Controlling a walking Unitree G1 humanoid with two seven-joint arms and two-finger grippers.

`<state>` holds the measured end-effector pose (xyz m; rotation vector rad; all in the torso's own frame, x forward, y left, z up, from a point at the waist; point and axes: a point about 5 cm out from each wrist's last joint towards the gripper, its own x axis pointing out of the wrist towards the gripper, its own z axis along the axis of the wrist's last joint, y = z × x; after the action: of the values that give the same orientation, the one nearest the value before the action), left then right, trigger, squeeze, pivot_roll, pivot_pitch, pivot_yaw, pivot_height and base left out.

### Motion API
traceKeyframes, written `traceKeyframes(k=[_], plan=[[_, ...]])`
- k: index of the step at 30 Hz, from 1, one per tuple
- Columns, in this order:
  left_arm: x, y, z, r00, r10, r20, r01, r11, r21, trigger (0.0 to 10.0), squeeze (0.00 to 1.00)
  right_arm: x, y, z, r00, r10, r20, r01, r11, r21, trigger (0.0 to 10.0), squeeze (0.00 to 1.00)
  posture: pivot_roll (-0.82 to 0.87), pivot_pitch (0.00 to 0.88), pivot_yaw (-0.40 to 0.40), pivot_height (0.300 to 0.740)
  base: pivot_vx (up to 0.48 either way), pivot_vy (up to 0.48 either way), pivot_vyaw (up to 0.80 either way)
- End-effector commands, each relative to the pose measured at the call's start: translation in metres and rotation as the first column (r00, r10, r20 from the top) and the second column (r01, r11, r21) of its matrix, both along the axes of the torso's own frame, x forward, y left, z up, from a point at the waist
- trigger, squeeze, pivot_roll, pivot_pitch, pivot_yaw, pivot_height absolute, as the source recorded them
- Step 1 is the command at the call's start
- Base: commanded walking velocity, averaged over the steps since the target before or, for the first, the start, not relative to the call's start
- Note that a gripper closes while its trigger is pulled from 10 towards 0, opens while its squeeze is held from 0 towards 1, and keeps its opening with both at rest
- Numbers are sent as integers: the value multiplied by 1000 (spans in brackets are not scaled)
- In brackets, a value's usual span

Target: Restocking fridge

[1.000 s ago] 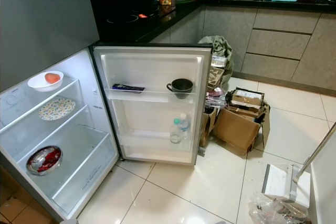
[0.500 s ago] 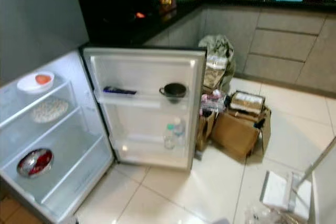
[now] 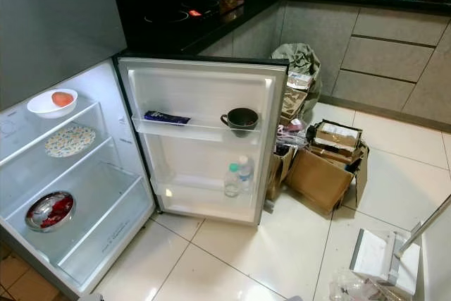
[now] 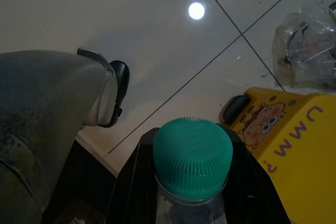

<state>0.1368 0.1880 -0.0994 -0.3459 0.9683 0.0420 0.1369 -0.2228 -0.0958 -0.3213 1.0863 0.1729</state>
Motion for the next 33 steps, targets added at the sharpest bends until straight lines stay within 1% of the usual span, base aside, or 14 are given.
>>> traceKeyframes(k=[1,10,26,33], plan=[[-2,3,0,1000,-3,-3,3,1000,6,10000,0,-1,1,-1,1000,8,-6,-8,1000,2,10000,0,-126,0,31,740,259,0,0],[-4,3,-1,1000,-6,-9,6,1000,5,10000,0,-1,2,-1,1000,6,0,-6,1000,7,10000,0,-126,0,30,740,264,0,0],[-2,2,0,1000,-14,-1,14,1000,3,10000,0,2,3,0,1000,5,10,-5,1000,12,10000,0,-126,0,32,740,279,0,0],[-2,1,0,1000,-22,2,22,1000,1,10000,0,7,4,2,999,2,37,-3,1000,24,10000,0,-126,0,32,740,283,0,0]])
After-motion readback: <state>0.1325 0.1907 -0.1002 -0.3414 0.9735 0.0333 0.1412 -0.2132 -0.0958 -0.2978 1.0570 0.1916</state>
